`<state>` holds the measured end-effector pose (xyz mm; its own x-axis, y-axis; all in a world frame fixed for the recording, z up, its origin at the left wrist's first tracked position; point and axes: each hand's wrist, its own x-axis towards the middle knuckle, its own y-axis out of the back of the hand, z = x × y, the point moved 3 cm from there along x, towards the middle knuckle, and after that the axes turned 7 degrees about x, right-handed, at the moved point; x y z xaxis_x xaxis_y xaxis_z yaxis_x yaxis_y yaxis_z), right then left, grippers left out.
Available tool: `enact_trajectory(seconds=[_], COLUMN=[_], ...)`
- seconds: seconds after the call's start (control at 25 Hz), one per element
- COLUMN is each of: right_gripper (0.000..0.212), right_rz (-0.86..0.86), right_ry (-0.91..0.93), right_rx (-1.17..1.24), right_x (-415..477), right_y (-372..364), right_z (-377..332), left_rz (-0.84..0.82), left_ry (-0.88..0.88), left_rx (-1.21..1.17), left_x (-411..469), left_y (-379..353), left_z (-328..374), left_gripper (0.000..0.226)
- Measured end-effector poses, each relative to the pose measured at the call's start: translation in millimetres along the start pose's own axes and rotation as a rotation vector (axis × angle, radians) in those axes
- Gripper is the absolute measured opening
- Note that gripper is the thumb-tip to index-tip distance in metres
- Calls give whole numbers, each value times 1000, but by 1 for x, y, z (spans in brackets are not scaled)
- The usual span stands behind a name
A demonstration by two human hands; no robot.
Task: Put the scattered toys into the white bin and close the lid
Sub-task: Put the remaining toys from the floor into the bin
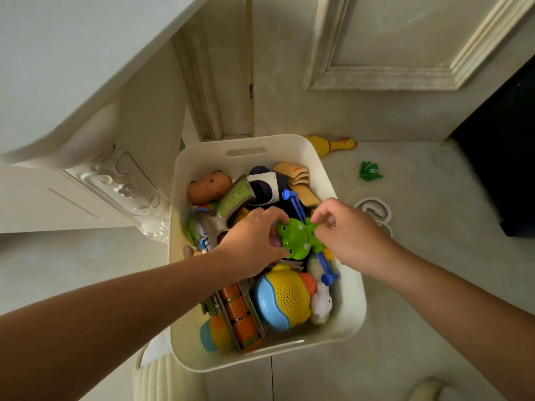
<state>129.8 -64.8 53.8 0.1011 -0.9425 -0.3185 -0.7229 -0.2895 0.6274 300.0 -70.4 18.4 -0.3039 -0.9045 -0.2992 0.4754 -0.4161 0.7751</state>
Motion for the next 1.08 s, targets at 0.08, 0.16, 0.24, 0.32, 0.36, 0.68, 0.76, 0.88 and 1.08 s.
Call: enact_trajectory(seconds=[0.08, 0.16, 0.24, 0.32, 0.36, 0.68, 0.76, 0.88, 1.08], right_gripper=[13, 13, 13, 15, 17, 29, 27, 26, 27], right_rz=[-172, -343, -443, -495, -517, -661, -650, -656, -293], right_ry=[-87, -75, -50, -59, -52, 81, 76, 116, -21], right_rx=[61, -93, -221, -244, -267, -526, -520, -669, 210], right_x=[-10, -20, -23, -25, -25, -29, -26, -28, -25], right_y=[-7, -15, -19, -18, -17, -32, -30, -37, 0], right_z=[1, 0, 1, 2, 2, 10, 10, 9, -2], left_rz=[-10, -23, -18, 0, 21, -183, -239, -312, -153], left_ry=[-6, -21, -26, -22, -31, -223, -218, -217, -201], left_rx=[-35, -44, -31, -18, -12, 540, 490, 447, 283], left_x=[1, 1, 2, 1, -1, -30, -24, -17, -11], left_y=[1, 2, 2, 3, 5, -8, -4, 1, 17], left_z=[-3, -7, -8, -7, -5, 16, 15, 14, 19], left_gripper=[50, 51, 50, 48, 47, 30, 33, 33, 18])
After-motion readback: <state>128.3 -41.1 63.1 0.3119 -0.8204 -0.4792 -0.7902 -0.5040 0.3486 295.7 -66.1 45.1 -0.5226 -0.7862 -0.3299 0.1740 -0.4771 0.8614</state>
